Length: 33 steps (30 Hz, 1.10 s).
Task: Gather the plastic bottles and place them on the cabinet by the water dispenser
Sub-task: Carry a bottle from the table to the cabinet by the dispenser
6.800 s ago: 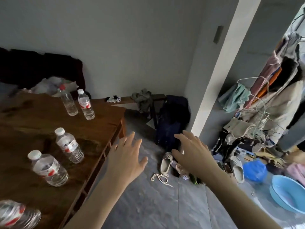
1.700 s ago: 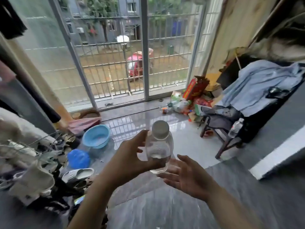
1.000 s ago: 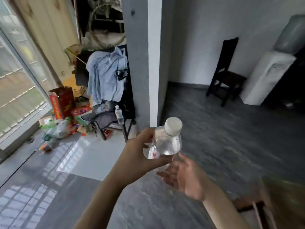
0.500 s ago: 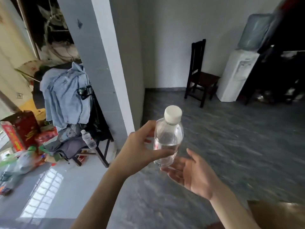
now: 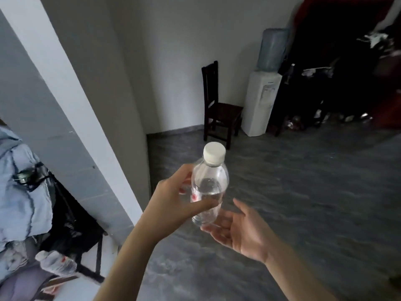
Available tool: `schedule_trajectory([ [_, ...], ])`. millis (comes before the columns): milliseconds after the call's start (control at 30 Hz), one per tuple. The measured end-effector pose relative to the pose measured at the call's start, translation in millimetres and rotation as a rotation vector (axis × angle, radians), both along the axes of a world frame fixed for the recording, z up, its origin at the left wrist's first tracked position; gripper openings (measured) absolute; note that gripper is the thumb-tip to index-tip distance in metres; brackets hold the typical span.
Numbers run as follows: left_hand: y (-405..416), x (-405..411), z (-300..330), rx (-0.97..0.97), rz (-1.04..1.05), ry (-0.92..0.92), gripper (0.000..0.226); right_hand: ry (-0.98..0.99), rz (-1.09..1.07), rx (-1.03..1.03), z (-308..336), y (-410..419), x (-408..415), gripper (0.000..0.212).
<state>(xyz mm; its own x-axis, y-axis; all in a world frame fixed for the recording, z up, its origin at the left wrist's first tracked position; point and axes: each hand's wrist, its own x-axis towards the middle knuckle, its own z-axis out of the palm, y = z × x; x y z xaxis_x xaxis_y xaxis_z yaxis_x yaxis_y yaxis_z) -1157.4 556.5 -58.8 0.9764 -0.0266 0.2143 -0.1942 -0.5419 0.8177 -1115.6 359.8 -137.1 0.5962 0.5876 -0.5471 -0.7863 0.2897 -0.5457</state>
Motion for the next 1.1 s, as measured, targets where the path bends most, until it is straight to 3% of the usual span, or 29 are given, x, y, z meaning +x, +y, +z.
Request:
schedule_trajectory([
  [400, 4, 186, -14, -0.058, -0.217, 0.100, 0.061, 0.089, -0.248, 0.017, -6, -1, 131, 0.074],
  [700, -66, 352, -11, -0.086, -0.297, 0.151, 0.051, 0.122, -0.312, 0.098, -4, -64, 271, 0.074],
  [900, -119, 451, 7, -0.068, -0.340, 0.103, 0.060, 0.098, -0.340, 0.072, 9, -119, 376, 0.072],
  [1100, -145, 540, 19, -0.082, -0.339, 0.097, 0.053, 0.105, -0.335, 0.128, 17, -143, 461, 0.073],
])
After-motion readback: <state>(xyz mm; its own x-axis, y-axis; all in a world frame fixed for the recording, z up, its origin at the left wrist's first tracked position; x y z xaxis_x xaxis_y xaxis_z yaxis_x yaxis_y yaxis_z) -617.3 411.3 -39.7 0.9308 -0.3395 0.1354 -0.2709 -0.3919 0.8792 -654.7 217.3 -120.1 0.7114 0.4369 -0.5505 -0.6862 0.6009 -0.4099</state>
